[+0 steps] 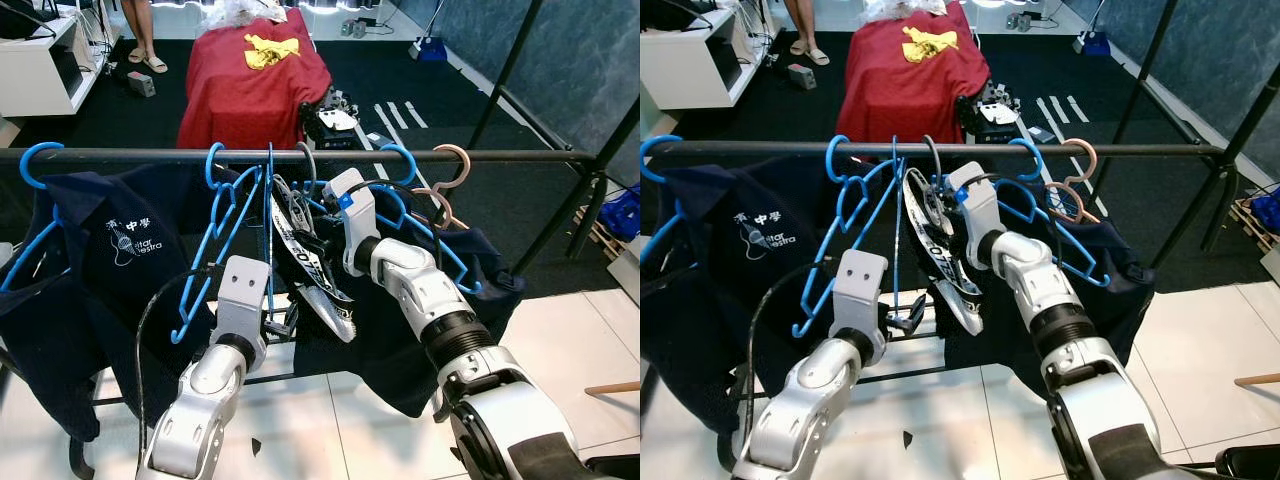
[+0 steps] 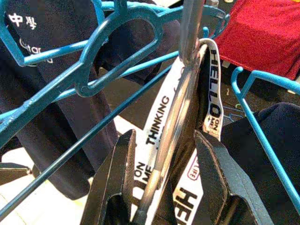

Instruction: Hang hanger

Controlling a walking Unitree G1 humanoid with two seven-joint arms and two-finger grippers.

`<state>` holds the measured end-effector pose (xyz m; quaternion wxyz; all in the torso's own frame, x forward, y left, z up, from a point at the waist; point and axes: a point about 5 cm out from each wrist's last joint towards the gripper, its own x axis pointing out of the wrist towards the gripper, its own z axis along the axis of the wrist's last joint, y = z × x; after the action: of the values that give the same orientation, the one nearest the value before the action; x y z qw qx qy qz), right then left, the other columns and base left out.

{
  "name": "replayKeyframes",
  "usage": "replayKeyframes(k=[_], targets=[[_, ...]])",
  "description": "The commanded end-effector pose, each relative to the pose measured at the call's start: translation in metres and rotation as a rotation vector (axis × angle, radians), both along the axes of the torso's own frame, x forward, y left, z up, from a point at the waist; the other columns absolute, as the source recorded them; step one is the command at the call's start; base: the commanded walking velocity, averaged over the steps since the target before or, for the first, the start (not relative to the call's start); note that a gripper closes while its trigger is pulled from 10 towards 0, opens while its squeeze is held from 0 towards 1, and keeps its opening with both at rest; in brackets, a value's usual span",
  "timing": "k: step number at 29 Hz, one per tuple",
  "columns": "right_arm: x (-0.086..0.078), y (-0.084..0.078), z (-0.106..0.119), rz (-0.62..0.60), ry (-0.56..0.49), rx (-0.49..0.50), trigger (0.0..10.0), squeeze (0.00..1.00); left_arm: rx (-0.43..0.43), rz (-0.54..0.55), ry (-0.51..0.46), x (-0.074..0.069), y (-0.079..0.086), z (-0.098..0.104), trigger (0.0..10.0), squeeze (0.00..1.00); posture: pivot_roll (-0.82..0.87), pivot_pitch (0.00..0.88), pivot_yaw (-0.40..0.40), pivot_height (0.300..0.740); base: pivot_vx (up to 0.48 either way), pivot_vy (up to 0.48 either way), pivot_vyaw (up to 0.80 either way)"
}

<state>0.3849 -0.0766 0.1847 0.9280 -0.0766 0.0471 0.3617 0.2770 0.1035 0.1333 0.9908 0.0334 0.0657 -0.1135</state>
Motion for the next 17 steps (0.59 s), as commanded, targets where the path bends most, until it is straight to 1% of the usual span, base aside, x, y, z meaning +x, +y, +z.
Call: replayKeyframes(k=[1,8,9,10,11,14,15,16,17], targets=[[0.0014,0.0003,0.0012,-0.002,-0.01,-0.011,10.0,0.0,0.025,-0.008,0.011,-0.0002,0.0006,-0.0018,10.0,0.0,0.02,0.124,-0.051,0.74,0.0,0.0,0.0],[0.0024,0.0002,0.0011,-0.002,-0.011,-0.008,10.0,0.0,0.027,-0.01,0.01,0.0013,0.001,-0.0011,10.0,0.0,0.02,0.126,-0.05,0.74,0.0,0.0,0.0],[0.0024,0.0007,0.0009,0.005,-0.003,0.001,10.0,0.6,0.027,-0.011,0.01,0.0015,0.0009,-0.0009,10.0,0.0,0.02,0.126,-0.05,0.74,0.0,0.0,0.0],[0.0025,0.0011,0.001,0.011,0.001,0.007,10.0,0.6,0.027,-0.011,0.01,0.0016,0.0008,-0.0007,10.0,0.0,0.02,0.126,-0.05,0.74,0.0,0.0,0.0],[0.0029,0.0014,0.0016,0.01,0.001,0.013,10.0,1.0,0.028,-0.011,0.01,0.0014,0.0006,-0.0006,10.0,0.0,0.02,0.126,-0.051,0.74,0.0,0.0,0.0],[0.0038,0.0012,0.0023,0.001,-0.011,0.005,10.0,1.0,0.028,-0.011,0.011,0.0014,0.0006,-0.0005,10.0,0.0,0.02,0.125,-0.051,0.74,0.0,0.0,0.0],[0.0044,0.0012,0.0024,-0.005,-0.018,-0.004,10.0,0.41,0.028,-0.01,0.011,0.0015,0.0008,-0.0006,10.0,0.0,0.02,0.128,-0.051,0.74,0.0,0.0,0.0],[0.0048,0.0015,0.0025,-0.009,-0.023,-0.011,10.0,0.0,0.029,-0.01,0.011,0.0014,0.001,-0.0007,10.0,0.0,0.02,0.126,-0.05,0.74,0.0,0.0,0.0],[0.005,0.0017,0.0025,-0.011,-0.026,-0.015,10.0,0.0,0.029,-0.01,0.011,0.0014,0.0011,-0.0008,10.0,0.0,0.02,0.124,-0.05,0.74,0.0,0.0,0.0]])
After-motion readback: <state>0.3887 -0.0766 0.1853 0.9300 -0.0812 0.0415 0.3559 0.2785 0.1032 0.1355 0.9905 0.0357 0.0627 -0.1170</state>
